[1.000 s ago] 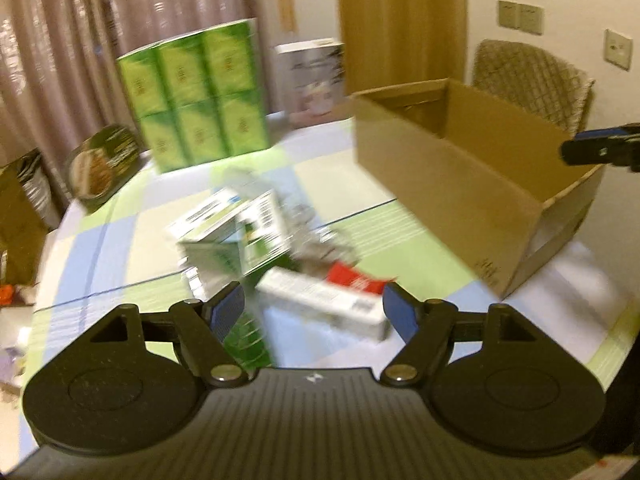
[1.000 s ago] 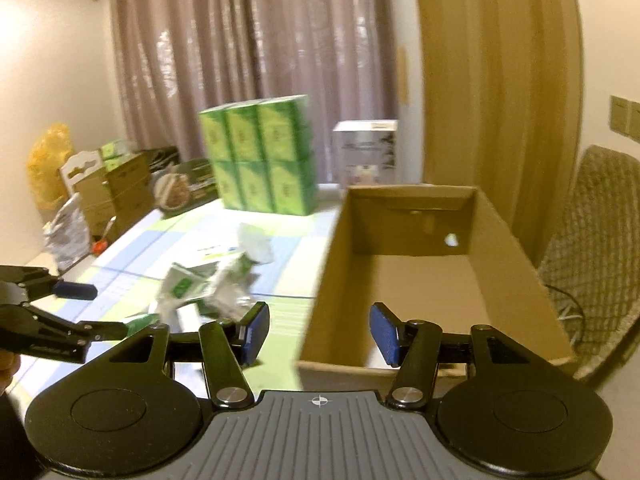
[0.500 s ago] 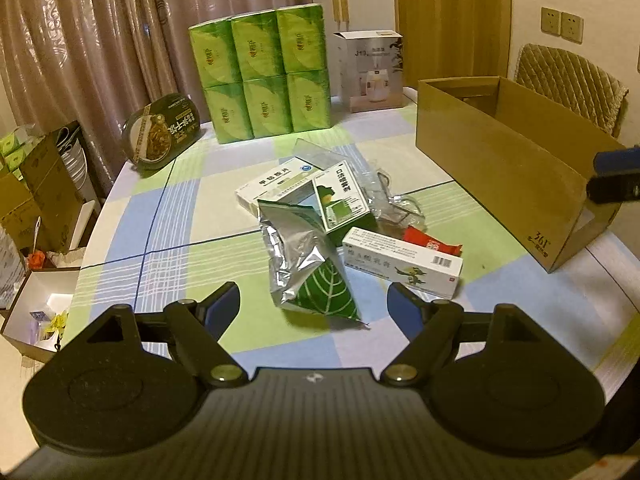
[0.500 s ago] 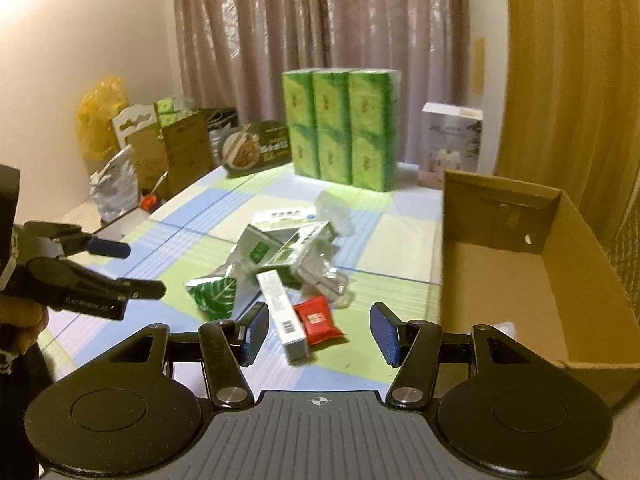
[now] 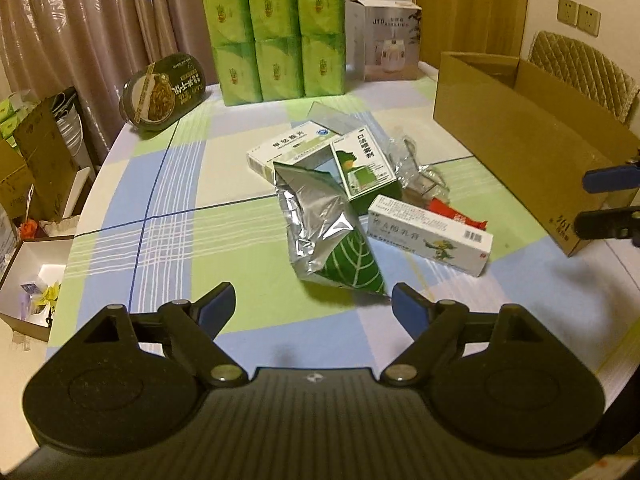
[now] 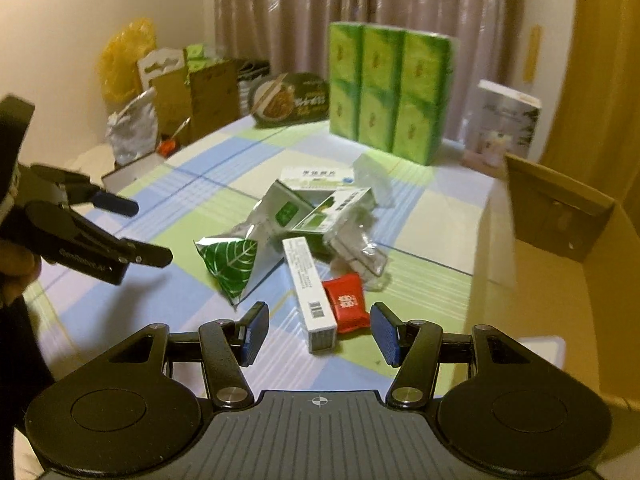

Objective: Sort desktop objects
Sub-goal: 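Grasp the silver foil tea bag with the left tool while the right tool grasps the white medicine box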

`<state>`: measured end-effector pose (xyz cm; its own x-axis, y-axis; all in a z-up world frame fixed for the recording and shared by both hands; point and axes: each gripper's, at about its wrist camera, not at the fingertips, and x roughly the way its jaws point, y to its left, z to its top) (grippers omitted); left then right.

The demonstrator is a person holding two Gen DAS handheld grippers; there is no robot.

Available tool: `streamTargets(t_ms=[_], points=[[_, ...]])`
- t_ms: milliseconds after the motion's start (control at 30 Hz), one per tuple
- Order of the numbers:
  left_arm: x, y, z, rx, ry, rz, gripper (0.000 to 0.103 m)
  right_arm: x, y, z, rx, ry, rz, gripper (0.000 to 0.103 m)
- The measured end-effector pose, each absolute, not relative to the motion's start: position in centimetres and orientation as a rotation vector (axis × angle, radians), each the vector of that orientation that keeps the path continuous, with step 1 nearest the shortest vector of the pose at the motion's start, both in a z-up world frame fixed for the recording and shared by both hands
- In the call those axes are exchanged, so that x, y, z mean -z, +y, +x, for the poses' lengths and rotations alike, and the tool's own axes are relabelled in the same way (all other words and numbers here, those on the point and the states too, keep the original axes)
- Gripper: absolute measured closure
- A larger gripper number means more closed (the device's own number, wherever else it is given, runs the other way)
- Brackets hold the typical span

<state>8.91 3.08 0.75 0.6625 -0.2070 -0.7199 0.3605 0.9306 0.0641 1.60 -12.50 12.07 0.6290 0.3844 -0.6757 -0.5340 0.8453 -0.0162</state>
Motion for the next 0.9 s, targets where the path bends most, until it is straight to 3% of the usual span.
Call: streamTargets(t_ms=[533,900], points=[[1.5,2.5,13.8,0.38,0.831,0.238,0.019,-6.3,-7.8,9.2,-0.629,0.841,-0.372,0.052],[3.4,1.8,16.8,0.4,0.87,0.213,0.019,-4.0,-6.4,12.0,-0.673,0.885,-0.416,0.078]])
